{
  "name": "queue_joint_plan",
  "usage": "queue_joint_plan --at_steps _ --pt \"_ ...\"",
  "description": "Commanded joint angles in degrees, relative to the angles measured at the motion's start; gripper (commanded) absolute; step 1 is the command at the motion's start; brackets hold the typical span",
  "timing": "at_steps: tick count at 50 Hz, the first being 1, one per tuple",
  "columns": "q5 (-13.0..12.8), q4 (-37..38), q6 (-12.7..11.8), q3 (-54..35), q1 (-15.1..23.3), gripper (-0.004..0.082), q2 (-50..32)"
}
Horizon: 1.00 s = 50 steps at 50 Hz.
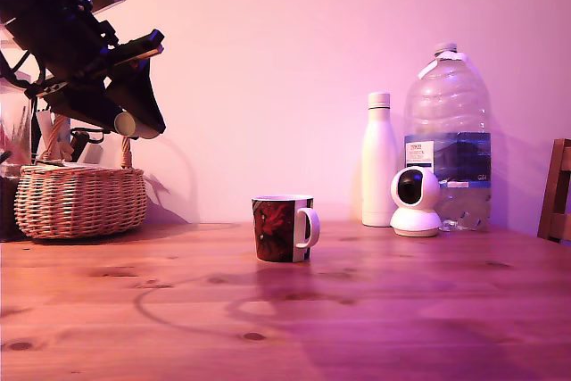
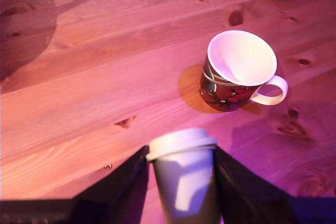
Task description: Pick up the coffee capsules from the table one by one and drop them inside the nearest coffee cup
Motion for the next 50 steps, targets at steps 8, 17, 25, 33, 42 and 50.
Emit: queue_joint_plan --at_steps 8,17,25,33,42,50 --pt "0.76 1.79 0.7 -0.96 0.13 0.0271 -0.07" --pt "1.03 2.12 0.7 -0.96 0.11 0.0271 -0.07" --pt "2.51 3.13 2.05 -0.96 -1.29 0.0271 -0.07" --pt "2.49 3.58 4.61 -0.76 -3.19 0.0271 -0.07" --pt "2.43 3.17 7.26 0.72 -6.21 0.0268 -0.07" --pt "2.43 1.57 7.56 2.89 -8.57 0.0266 0.04"
